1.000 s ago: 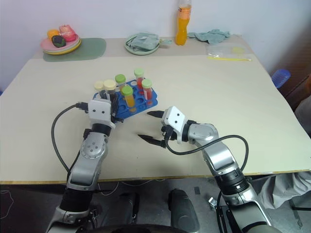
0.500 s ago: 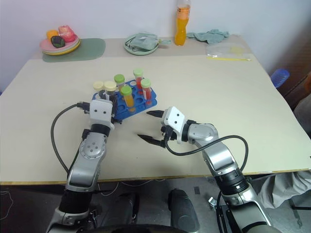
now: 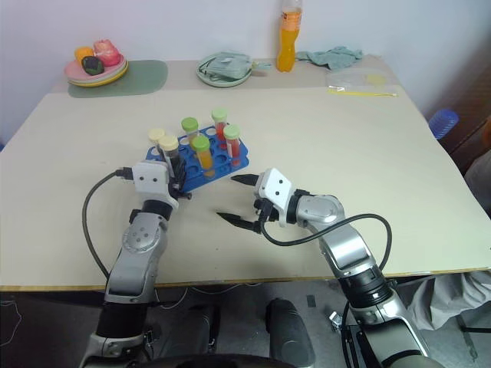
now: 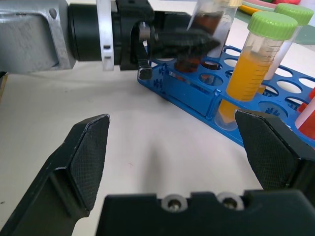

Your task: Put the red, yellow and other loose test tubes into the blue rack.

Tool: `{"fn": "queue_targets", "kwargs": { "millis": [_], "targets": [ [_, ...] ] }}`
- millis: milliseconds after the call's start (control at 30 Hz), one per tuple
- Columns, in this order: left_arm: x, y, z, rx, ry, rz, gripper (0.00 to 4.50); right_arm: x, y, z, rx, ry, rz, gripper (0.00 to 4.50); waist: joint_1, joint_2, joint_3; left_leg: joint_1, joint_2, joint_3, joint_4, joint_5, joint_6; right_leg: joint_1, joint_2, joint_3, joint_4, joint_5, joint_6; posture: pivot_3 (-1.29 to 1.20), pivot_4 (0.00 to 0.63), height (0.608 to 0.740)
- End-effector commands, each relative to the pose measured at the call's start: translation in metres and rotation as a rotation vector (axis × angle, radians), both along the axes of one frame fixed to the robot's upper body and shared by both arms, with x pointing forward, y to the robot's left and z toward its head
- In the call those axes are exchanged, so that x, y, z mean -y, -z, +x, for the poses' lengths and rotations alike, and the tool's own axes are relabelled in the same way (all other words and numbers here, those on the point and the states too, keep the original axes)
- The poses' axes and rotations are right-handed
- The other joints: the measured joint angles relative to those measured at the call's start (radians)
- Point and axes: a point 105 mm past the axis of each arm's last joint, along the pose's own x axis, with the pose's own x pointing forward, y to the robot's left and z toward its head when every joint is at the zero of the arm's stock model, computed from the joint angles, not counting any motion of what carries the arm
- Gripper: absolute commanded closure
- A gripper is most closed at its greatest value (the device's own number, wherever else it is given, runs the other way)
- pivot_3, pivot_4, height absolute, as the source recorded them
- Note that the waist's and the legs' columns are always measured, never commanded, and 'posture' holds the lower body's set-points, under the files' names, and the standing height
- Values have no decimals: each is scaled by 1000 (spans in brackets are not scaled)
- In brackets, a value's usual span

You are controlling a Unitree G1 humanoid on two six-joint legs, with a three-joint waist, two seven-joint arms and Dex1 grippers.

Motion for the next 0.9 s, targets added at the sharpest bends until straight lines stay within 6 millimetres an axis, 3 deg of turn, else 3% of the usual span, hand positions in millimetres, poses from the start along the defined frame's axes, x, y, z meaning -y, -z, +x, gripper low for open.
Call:
{"fn": "queue_targets", "kwargs": {
  "millis": [33, 67, 300, 467, 533, 600, 767, 900],
  "targets": [
    [-3, -15, -6, 79, -11, -21, 567, 0, -12, -3, 42, -18, 23, 0, 0, 0, 0, 0, 0, 0, 0, 0, 0, 0, 0, 0, 0, 0, 0, 0, 150, 740],
    [-6, -20, -9, 99, -10, -32, 126, 1, -13, -3, 43, -18, 23, 0, 0, 0, 0, 0, 0, 0, 0, 0, 0, 0, 0, 0, 0, 0, 0, 0, 150, 740],
    [-29, -41, -42, 139, 42, -26, 126, 27, -30, 4, 22, 28, 53, 0, -1, 1, 0, 0, 0, 0, 0, 0, 0, 0, 0, 0, 0, 0, 0, 0, 150, 740],
    [-76, -17, -77, -76, 92, 121, 126, 90, -32, 21, -14, 200, -10, 0, -4, 2, 1, 0, 0, 1, -1, -1, 1, 0, 0, 0, -1, 0, -1, 0, 150, 740],
    [-113, -8, -89, -175, 47, 164, 126, 120, -32, 28, -43, 304, -21, 0, -3, 1, 1, 0, 1, 1, -1, -1, 1, 0, 0, 0, -1, -1, -2, 0, 150, 740],
    [-133, -4, -97, -227, 30, 194, 126, 142, -30, 31, -53, 370, -43, 0, -2, 1, 1, 0, 1, 1, -1, -1, 1, 0, 1, 0, -1, -3, -4, 0, 150, 740],
    [-145, 1, -100, -274, 42, 197, 126, 165, -26, 32, -55, 426, -72, 0, -1, 1, 1, 0, 1, 2, -1, -1, 1, 2, 0, 0, -5, -3, -5, 0, 150, 740],
    [-147, 4, -99, -284, 37, 193, 126, 166, -22, 32, -55, 432, -77, 0, -3, 1, 1, 0, 2, 2, -1, -1, 2, 1, 0, 0, -5, -3, -5, 0, 150, 740]
  ]
}}
